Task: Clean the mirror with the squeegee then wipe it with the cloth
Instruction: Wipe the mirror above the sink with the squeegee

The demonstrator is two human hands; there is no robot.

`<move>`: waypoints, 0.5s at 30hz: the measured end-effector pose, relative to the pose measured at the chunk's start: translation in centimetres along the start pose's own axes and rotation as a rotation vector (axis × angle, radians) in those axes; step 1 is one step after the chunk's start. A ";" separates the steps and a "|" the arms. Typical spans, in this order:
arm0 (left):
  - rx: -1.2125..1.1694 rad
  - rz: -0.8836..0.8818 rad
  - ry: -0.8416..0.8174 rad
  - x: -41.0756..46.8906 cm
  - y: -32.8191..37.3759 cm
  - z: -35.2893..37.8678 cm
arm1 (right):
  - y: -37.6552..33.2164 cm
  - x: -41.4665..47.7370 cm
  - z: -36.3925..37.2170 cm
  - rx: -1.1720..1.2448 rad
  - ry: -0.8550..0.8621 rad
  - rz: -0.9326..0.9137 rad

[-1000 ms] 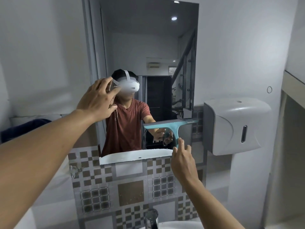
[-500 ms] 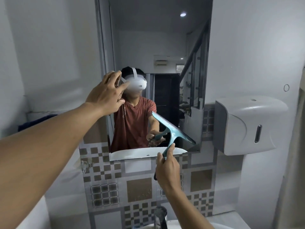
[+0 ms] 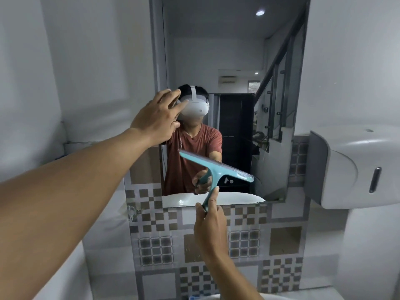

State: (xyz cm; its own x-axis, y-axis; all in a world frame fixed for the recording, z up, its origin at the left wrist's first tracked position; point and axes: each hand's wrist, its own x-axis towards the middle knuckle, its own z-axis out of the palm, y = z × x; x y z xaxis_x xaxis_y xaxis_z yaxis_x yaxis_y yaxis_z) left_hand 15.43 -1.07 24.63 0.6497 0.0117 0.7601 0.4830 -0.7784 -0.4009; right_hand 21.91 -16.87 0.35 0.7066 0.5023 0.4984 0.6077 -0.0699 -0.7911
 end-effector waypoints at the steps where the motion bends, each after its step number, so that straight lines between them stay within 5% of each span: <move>1: -0.008 0.001 0.003 0.0 -0.1 0.0 | 0.0 0.0 0.3 -0.028 0.007 -0.002; 15: -0.040 -0.015 -0.008 -0.1 -0.2 0.2 | 1.4 1.7 -1.9 -0.533 0.066 -0.251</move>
State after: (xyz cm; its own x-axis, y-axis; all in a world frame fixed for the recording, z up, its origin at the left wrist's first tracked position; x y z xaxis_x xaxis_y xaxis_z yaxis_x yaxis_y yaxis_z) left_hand 15.41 -0.80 24.51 0.6470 0.0283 0.7619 0.4691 -0.8026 -0.3685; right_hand 24.64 -17.75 0.81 0.5281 0.5057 0.6821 0.8455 -0.3877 -0.3672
